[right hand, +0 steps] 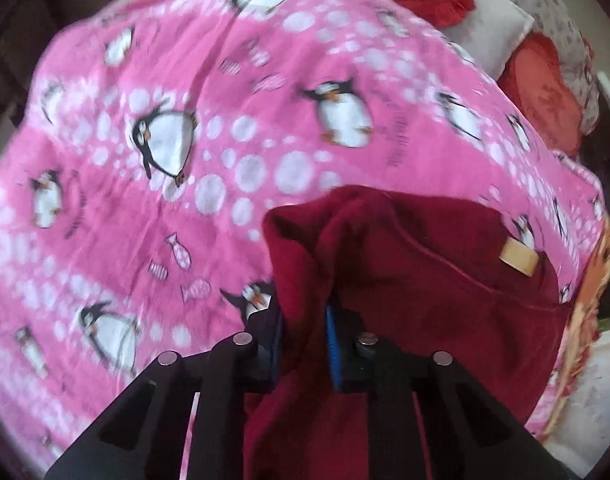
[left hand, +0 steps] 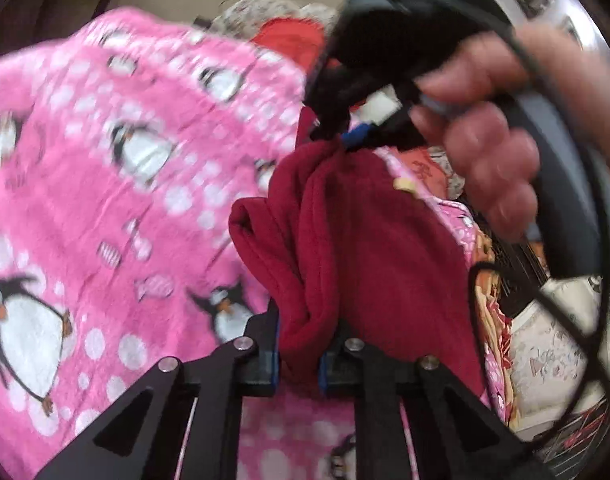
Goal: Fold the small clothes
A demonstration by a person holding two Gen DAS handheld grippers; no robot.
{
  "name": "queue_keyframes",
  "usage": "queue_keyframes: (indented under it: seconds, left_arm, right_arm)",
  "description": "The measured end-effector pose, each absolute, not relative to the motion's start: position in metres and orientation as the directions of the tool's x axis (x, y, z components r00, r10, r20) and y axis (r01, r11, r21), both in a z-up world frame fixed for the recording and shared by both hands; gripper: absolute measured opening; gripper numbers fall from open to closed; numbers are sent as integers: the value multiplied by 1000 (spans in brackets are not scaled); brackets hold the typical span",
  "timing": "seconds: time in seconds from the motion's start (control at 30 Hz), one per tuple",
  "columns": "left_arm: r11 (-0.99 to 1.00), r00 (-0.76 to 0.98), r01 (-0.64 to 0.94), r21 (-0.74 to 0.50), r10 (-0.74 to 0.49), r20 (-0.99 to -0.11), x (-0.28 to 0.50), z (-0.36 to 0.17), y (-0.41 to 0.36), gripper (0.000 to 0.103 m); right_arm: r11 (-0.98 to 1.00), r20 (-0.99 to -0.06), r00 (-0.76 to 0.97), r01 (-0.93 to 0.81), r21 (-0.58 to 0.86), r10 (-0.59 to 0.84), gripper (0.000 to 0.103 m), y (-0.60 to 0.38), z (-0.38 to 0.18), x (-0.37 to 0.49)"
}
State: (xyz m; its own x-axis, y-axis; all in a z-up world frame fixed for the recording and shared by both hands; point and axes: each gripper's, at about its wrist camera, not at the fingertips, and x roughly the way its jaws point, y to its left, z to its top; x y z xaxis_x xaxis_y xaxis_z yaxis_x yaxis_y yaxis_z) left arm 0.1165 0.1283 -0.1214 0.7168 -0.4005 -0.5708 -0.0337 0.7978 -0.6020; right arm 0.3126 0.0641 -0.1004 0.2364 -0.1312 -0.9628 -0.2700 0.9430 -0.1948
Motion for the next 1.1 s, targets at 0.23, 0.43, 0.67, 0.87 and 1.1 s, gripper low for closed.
queue_keyframes:
  seconds: [0.23,0.43,0.67,0.87,1.1]
  left_arm:
    - [811,748,190,-553,-484,-454,98,-37,55,11]
    - [778,661,343,-526,-598,-454,103,-16,-58,11]
    - [793,575,353,-497,-603,-553,116,-56,-144,13]
    - [779,481,366,-510,-627,-613,117,-83,-156,25]
    - [789,538,414,-454,-614,-577,83,-53,-100,26]
  right_arm:
    - [955,-955,277,-297,20,106,0,-52,-9,298]
    - [962,-949,296,-270,28,111,0,-170,29,301]
    - [971,-953,290,-239,10,81,0,-264,-10,301]
    - [987,-951,304,-162,8,57,0,-295,-62,302]
    - [990,-867,481,-117,82,128,0,-324,-26,265]
